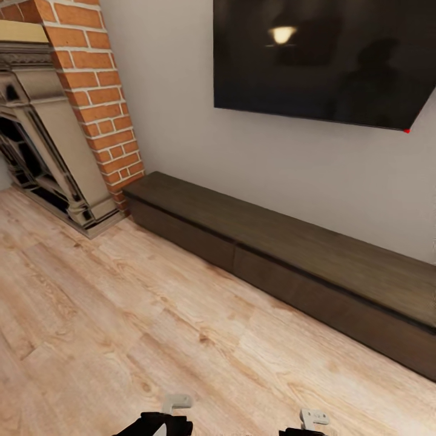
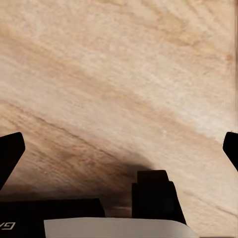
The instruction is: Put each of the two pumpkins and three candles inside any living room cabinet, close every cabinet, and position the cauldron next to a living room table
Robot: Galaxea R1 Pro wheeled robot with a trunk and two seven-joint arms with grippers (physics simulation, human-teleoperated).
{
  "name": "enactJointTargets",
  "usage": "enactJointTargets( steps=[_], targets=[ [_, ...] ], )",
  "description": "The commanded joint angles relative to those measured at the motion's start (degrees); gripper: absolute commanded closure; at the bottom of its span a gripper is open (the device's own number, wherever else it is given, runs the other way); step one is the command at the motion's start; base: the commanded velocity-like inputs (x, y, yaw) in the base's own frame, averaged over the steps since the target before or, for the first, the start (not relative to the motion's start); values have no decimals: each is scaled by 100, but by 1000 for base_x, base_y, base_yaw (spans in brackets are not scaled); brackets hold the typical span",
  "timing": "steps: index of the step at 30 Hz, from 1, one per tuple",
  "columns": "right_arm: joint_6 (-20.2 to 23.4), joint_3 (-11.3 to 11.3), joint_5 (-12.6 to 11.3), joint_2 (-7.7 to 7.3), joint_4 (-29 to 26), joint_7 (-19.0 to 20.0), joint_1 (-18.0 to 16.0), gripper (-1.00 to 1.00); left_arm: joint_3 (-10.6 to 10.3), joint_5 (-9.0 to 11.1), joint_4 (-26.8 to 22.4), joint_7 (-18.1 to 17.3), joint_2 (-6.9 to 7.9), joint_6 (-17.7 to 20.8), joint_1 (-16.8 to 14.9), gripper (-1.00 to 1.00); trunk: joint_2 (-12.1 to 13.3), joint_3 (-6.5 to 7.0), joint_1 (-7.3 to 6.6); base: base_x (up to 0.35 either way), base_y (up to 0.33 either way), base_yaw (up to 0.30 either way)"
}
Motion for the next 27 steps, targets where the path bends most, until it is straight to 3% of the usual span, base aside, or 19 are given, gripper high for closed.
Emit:
enactJointTargets(
  steps=[1,27],
  targets=[
    [0,-1,0,0,0,-1,0,-100,0,0,0,-1,0,-1,0,-100,0,-6,0,0,0,-217],
    [-1,-1,0,-9,0,-1,0,-100,0,9,132,-2,0,-11,6,-100,0,-21,0,0,0,-280]
  ],
)
